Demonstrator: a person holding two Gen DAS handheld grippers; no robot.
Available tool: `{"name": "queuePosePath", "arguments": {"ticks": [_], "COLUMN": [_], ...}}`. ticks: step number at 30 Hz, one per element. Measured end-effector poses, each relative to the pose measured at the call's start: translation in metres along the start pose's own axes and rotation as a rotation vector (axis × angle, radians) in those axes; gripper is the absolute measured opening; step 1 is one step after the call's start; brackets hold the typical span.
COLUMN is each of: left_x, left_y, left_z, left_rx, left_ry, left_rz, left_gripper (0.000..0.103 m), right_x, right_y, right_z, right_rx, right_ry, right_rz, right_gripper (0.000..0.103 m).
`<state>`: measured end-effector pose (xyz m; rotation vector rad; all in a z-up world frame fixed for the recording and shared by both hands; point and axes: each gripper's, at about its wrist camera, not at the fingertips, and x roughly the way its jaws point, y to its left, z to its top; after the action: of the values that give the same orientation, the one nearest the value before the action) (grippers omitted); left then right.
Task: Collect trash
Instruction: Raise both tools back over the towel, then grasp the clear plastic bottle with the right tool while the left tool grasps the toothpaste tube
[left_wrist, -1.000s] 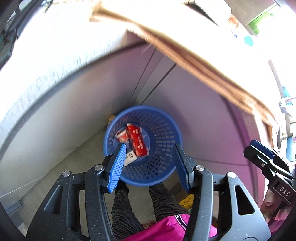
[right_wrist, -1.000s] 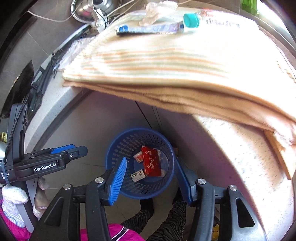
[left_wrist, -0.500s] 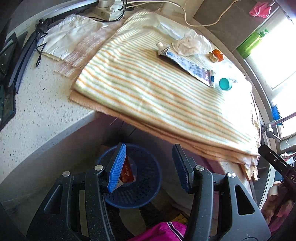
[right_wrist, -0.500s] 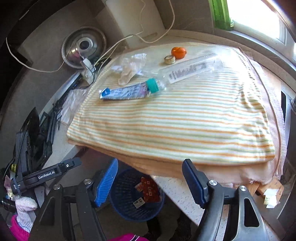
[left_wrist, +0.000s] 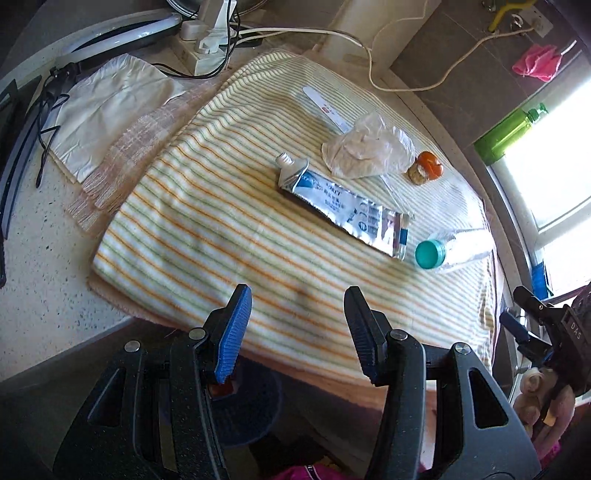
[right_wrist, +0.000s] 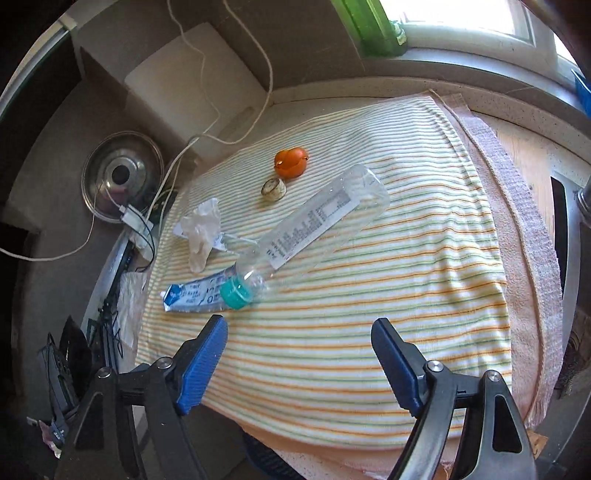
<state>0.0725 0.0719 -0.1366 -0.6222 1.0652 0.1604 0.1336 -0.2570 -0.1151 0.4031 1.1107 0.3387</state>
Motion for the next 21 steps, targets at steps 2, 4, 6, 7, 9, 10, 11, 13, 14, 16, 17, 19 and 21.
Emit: {"name": "queuePosePath", "arguments": {"ticks": [2,4,6,7,9,10,11,13,14,16,17,19,21], "left_x": [0.008,0.015,0.024,0.028,0.035,0.038,0.041,0.045,0.047,0.051,0.053,0.057,0.061], "left_y": [0.000,-0.001,-0.002,-0.002,-0.002,-0.002,-0.001,-0.001,-0.001,-0.001,-0.001,0.000,0.002], "left_z": [0.008,0.015,0.021,0.024,0.029,0.031,0.033,0.037,0.038,0.041,0.043,0.045,0.047], "left_rx": [-0.032,-0.053,-0.069,-0.078,-0.099,-0.110,-0.122,-0.144,-0.150,-0.155,-0.160,-0.177,-0.194], "left_ry": [0.002,0.004,0.007,0.009,0.013,0.016,0.018,0.022,0.021,0.023,0.024,0.028,0.033], "left_rz": [-0.001,0.000,0.008,0.007,0.003,0.000,-0.006,-0.016,-0.018,-0.016,-0.019,-0.024,-0.029], "left_gripper": [0.053,0.053,0.053,0.053,0.053,0.053,0.053,0.053,0.053,0.053,0.053,0.053,0.053], "right_x": [0.009,0.018,0.028,0.033,0.043,0.048,0.053,0.062,0.067,0.074,0.078,0.086,0.091], "right_y": [-0.010,-0.019,-0.025,-0.028,-0.033,-0.035,-0.037,-0.039,-0.040,-0.041,-0.041,-0.039,-0.039], "right_z": [0.012,0.022,0.030,0.033,0.038,0.041,0.043,0.046,0.048,0.051,0.052,0.055,0.057], "right_rx": [0.050,0.095,0.135,0.155,0.199,0.219,0.236,0.267,0.282,0.311,0.322,0.338,0.358], "right_ry": [0.014,0.026,0.044,0.053,0.071,0.078,0.086,0.102,0.110,0.123,0.129,0.142,0.152], "right_rz": [0.015,0.034,0.040,0.047,0.067,0.078,0.086,0.100,0.108,0.120,0.124,0.122,0.119], "right_gripper": [0.082,0.082,0.082,0.082,0.082,0.082,0.082,0.082,0.082,0.082,0.082,0.082,0.082]}}
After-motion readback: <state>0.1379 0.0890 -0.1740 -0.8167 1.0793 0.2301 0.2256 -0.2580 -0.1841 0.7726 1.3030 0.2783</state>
